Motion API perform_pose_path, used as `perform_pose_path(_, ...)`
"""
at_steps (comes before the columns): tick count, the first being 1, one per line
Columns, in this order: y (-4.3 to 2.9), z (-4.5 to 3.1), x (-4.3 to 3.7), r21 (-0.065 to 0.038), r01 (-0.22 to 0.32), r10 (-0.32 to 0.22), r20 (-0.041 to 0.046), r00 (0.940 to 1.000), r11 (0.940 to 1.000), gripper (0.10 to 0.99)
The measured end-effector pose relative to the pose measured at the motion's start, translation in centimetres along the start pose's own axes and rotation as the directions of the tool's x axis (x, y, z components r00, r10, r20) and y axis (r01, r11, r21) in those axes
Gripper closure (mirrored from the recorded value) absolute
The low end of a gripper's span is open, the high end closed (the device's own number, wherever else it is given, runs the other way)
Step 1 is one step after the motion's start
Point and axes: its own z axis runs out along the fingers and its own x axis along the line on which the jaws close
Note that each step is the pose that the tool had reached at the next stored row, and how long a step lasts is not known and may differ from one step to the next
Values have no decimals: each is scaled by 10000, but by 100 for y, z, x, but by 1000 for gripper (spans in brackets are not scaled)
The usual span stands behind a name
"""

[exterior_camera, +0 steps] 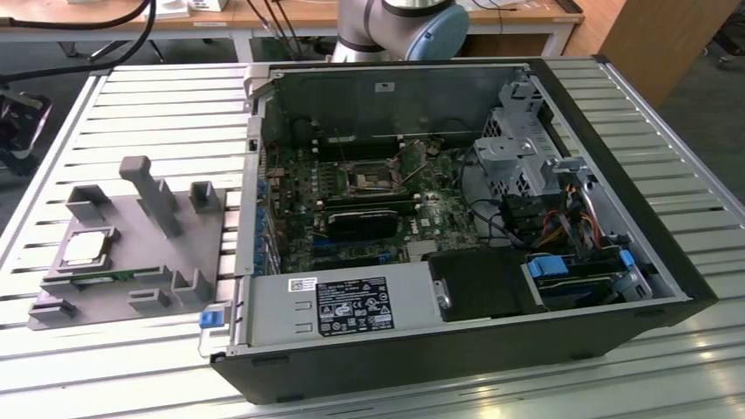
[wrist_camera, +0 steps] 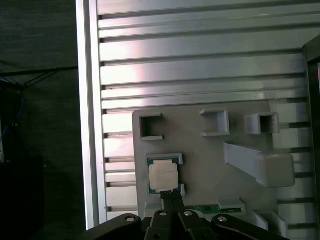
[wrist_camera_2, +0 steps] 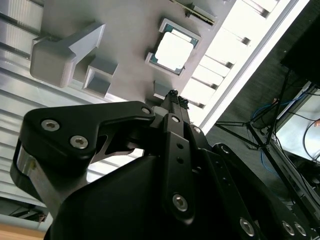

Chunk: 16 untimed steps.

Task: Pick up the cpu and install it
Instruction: 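Pick up the cpu and move it towards the insertion slot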

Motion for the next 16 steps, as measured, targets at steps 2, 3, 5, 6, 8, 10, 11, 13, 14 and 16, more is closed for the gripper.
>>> perform_pose_path(2, 0, 7, 0, 0, 0, 0, 1, 10000, 10000, 980)
perform_pose_path(3, 0, 11, 0, 0, 0, 0, 2, 10000, 10000, 980)
perform_pose_path(5, -1, 19, -1, -1, 0, 0, 4, 10000, 10000, 980)
perform_pose_path(6, -1, 24, -1, 0, 0, 0, 8, 10000, 10000, 980)
perform_pose_path(8, -1, 34, -1, -1, 1, -1, 18, 10000, 10000, 980)
perform_pose_path(10, -2, 46, -1, -3, 2, -2, 34, 10000, 10000, 980)
perform_pose_path(11, -2, 52, -2, -3, 2, -2, 41, 10000, 10000, 980)
perform_pose_path(13, -3, 63, -2, -4, 3, -3, 55, 10000, 10000, 980)
perform_pose_path(14, -3, 68, -2, -5, 3, -3, 61, 10000, 10000, 980)
perform_pose_path(16, -5, 79, -1, -5, 4, -4, 81, 10000, 10000, 980)
